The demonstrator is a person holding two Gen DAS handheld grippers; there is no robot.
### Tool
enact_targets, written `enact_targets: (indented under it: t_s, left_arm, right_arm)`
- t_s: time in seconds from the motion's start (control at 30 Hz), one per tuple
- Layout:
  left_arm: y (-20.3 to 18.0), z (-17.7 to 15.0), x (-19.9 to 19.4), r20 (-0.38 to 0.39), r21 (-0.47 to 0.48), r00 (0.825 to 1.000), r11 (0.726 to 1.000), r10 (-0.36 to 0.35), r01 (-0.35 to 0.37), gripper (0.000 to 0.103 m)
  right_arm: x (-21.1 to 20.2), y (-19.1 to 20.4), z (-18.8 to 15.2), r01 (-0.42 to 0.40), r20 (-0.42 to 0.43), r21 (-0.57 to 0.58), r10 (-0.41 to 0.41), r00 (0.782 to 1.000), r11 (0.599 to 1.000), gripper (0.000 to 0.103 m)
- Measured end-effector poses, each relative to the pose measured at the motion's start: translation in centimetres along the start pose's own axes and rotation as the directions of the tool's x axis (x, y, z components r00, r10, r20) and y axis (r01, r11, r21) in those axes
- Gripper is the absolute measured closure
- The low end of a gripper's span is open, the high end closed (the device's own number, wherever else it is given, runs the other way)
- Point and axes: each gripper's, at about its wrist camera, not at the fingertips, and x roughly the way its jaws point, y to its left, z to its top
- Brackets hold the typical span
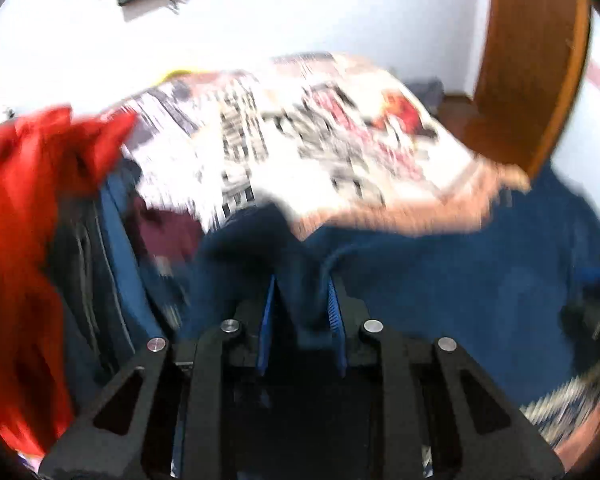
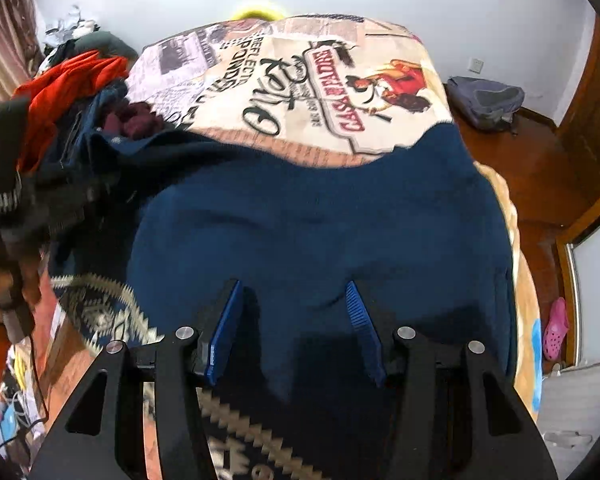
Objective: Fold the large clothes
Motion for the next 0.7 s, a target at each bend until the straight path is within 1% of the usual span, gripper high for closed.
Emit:
enact_targets:
  t_s: [0.07, 0.1, 0.17, 0.2, 0.23, 0.3, 0.4, 0.47, 0.53, 0.6, 0.63, 0.67, 0.7]
  left_arm:
    - [0.2, 1.4, -0.5, 0.045, -0.020, 0.999, 0.999, 0.026, -0.025, 0.077]
    - [0.2, 1.6, -0.9, 0.057, -0.025, 0.998, 0.999, 0.024, -0.022, 0.077]
    - [0.2, 1.4, -1.8, 0.068, -0.035, 0.998, 0.999, -0.016, 0.018, 0.074]
    - [0.2, 1.0, -2.1, 0.067, -0.044, 0.997, 0.998, -0.045, 0.048, 0.068]
    - [0.3, 0.6, -2.5, 0.062, -0.048, 0.996, 0.997, -0.063, 0.066, 0.058]
    - [0.1, -0.8, -3.2, 0.046, -0.042, 0.994, 0.994, -0.096, 0.097, 0.052]
    - [-0.7, -3.2, -4.4, -0.008, 0.015, 0.990, 0.990, -0.138, 0.138, 0.051]
    - [-1.4, -5.1, -5.3, -0.043, 0.076, 0.987, 0.984, -0.156, 0.159, 0.045]
    - [-1.6, -7.1, -6.5, -0.050, 0.108, 0.989, 0.984, -0.136, 0.141, 0.034]
    - [-1.3, -9.2, -7.6, -0.066, 0.114, 0.991, 0.985, -0.119, 0.126, 0.031]
    - [-0.9, -10.1, -7.9, -0.080, 0.101, 0.990, 0.987, -0.116, 0.124, 0.031]
    - [-0.4, -10.9, -8.1, -0.092, 0.085, 0.989, 0.988, -0.118, 0.126, 0.031]
    - [0.2, -11.8, -8.4, -0.107, 0.057, 0.987, 0.990, -0.121, 0.128, 0.031]
  right_arm:
    - [-0.2, 0.0, 0.5, 0.009, 0.018, 0.012, -0.009, 1.000, 1.000, 0.053]
    - [-0.3, 0.1, 0.7, 0.005, 0.027, 0.021, -0.006, 1.000, 1.000, 0.053]
    - [-0.7, 0.3, 0.9, -0.024, 0.048, 0.035, 0.022, 0.999, 0.999, 0.053]
    - [-1.0, 0.6, 0.8, -0.044, 0.052, 0.036, 0.043, 0.998, 0.998, 0.053]
    - [-1.1, 0.8, 0.7, -0.054, 0.053, 0.032, 0.052, 0.997, 0.998, 0.053]
    - [-1.4, 1.5, 0.4, -0.061, 0.054, 0.020, 0.060, 0.997, 0.998, 0.053]
    - [-1.6, 2.4, -0.5, -0.045, 0.036, -0.011, 0.045, 0.998, 0.999, 0.053]
    - [-1.5, 2.8, -1.3, -0.035, 0.019, -0.030, 0.035, 0.999, 0.999, 0.053]
    - [-1.3, 3.0, -2.4, -0.023, -0.012, -0.050, 0.022, 1.000, 0.998, 0.053]
    - [-1.0, 2.9, -3.8, 0.013, -0.038, -0.066, -0.016, 0.999, 0.998, 0.053]
    - [-1.1, 2.8, -4.3, 0.029, -0.037, -0.068, -0.032, 0.999, 0.997, 0.052]
    - [-1.4, 2.7, -4.9, 0.039, -0.031, -0.069, -0.042, 0.999, 0.997, 0.050]
    - [-1.8, 2.6, -5.5, 0.045, -0.023, -0.069, -0.047, 0.999, 0.997, 0.044]
